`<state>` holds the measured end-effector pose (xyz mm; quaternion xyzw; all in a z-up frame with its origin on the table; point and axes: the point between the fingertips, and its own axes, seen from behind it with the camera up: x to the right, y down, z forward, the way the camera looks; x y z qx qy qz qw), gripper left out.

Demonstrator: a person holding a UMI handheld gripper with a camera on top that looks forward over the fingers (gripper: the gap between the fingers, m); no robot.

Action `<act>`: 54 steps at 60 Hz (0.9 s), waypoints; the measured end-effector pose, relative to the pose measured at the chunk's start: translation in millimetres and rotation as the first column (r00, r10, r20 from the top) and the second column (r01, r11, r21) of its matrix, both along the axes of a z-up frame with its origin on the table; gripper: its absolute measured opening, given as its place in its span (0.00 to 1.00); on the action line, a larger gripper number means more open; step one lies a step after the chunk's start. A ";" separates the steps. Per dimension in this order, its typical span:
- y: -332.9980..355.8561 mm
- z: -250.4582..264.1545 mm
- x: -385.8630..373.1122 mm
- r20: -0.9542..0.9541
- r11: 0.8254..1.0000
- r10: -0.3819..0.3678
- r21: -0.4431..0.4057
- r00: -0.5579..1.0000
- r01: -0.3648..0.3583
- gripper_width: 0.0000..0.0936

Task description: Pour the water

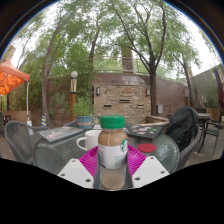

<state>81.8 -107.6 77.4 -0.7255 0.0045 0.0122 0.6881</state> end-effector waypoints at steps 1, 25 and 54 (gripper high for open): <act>-0.1 0.9 -1.0 0.007 1.000 0.002 0.005 1.000 -0.002 0.39; 73.8 69.9 60.6 0.591 0.997 -0.078 0.035 0.803 0.071 0.30; 167.3 108.6 -1.4 0.685 0.990 -0.094 -0.011 -0.722 -0.139 0.30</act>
